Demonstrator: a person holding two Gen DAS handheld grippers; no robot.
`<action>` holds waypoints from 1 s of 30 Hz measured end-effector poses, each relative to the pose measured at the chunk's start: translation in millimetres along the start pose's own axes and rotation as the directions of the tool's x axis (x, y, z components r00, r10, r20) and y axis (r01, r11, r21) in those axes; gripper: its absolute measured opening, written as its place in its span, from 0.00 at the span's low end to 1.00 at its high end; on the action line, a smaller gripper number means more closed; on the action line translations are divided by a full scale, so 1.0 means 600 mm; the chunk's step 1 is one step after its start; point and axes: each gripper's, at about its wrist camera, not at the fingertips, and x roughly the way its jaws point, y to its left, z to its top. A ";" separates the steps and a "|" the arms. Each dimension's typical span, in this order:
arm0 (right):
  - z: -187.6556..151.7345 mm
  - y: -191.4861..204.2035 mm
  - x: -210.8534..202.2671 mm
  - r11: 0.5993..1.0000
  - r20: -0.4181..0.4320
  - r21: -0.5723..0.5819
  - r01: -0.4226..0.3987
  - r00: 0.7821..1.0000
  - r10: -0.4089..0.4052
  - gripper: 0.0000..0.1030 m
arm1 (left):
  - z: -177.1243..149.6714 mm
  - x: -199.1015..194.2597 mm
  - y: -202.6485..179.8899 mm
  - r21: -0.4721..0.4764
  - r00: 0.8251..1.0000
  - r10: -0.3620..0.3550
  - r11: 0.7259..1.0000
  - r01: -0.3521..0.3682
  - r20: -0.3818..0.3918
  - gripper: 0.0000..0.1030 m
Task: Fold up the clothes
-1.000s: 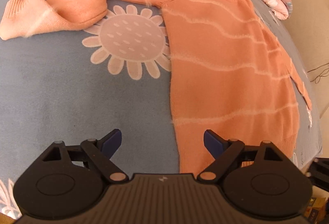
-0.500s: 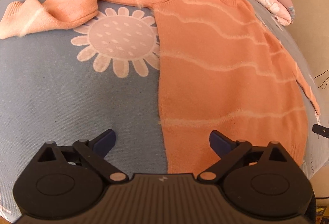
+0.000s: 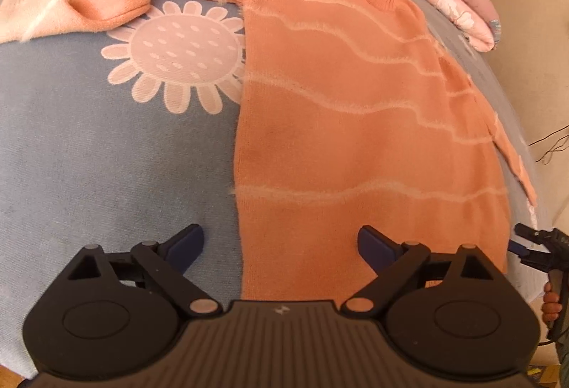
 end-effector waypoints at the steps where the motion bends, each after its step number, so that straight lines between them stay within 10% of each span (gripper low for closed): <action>1: 0.000 -0.004 0.003 0.999 -0.010 0.027 -0.033 0.999 0.033 0.70 | -0.003 -0.005 -0.011 0.018 1.000 0.020 1.000 -0.020 0.008 0.89; 6: 0.017 0.012 0.004 0.985 -0.013 0.080 -0.154 0.988 0.156 0.52 | -0.015 -0.052 -0.118 0.270 0.994 0.042 0.960 -0.068 0.101 0.89; 14: 0.071 0.128 0.011 0.960 -0.059 -0.087 -0.265 0.964 0.261 0.59 | -0.026 -0.002 -0.385 0.701 0.991 -0.125 0.711 0.054 0.051 0.90; 17: 0.086 0.178 0.036 0.949 -0.111 -0.169 -0.265 0.962 0.249 0.59 | -0.034 0.052 -0.457 0.750 0.992 -0.105 0.662 0.021 0.065 0.90; 23: 0.079 0.216 -0.003 0.923 -0.077 -0.323 -0.208 0.978 0.194 0.60 | 0.004 0.116 -0.471 0.697 0.993 -0.011 0.713 -0.074 0.116 0.89; 30: -0.012 0.075 -0.075 0.973 0.009 -0.228 0.030 1.000 -0.029 0.60 | 0.052 0.142 -0.439 0.651 0.994 0.052 0.751 -0.105 0.101 0.89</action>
